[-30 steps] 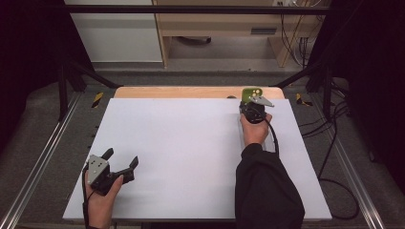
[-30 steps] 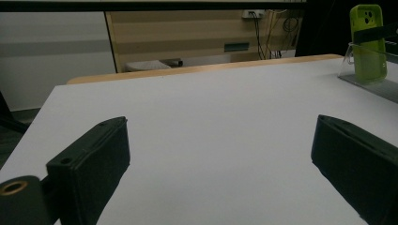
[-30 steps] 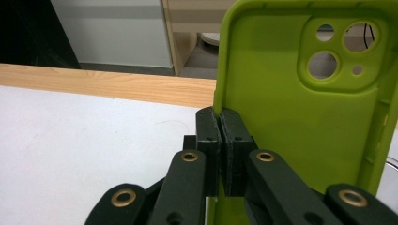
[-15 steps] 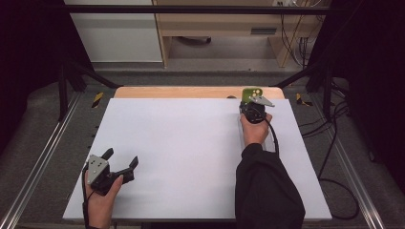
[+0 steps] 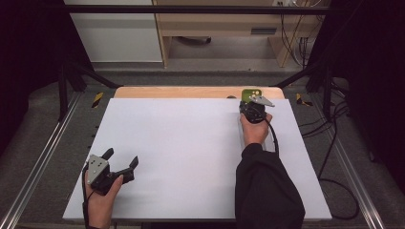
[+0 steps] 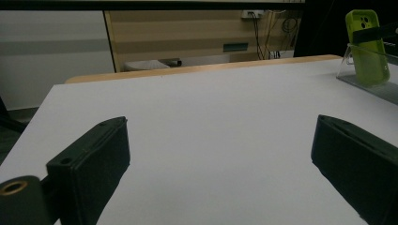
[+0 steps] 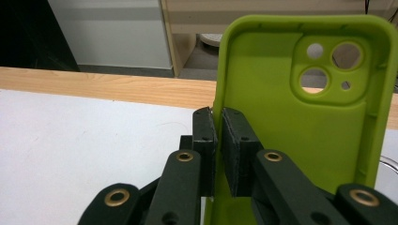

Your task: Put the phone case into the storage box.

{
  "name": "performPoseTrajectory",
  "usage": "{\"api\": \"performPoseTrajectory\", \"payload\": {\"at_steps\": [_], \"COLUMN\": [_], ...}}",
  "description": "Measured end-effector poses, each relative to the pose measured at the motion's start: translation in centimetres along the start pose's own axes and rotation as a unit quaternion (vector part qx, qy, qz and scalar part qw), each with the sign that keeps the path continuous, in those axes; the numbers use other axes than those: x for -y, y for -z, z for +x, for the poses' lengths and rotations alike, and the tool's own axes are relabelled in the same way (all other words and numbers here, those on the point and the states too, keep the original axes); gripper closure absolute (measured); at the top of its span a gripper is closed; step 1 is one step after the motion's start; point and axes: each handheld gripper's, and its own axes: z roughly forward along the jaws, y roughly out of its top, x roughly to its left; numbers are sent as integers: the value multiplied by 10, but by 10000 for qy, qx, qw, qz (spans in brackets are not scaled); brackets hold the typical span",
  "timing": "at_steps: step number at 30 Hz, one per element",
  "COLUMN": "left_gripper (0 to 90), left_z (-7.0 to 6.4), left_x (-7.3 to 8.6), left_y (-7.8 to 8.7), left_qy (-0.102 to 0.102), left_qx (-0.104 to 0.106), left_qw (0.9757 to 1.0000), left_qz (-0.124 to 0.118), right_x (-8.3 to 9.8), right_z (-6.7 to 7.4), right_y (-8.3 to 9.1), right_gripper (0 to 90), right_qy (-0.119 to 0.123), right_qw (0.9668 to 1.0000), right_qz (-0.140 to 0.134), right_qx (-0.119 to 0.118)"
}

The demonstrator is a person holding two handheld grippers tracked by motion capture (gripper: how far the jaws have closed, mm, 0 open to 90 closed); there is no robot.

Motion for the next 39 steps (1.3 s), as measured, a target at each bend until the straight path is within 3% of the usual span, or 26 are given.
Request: {"api": "performPoseTrajectory", "payload": {"at_steps": [15, 39], "left_gripper": [43, 43], "left_z": [0, 1], "left_x": [0, 0], "left_y": [0, 0], "left_qy": [-4, -2], "left_qx": [9, 32], "left_qw": [10000, 10000], "left_qz": [14, 47], "right_x": [0, -4], "right_z": [0, -1], "right_y": [0, 4], "right_gripper": [834, 754], "right_qy": [15, -4], "right_qw": [10000, 9999], "right_qz": [4, -45], "right_qx": [22, 129]}}
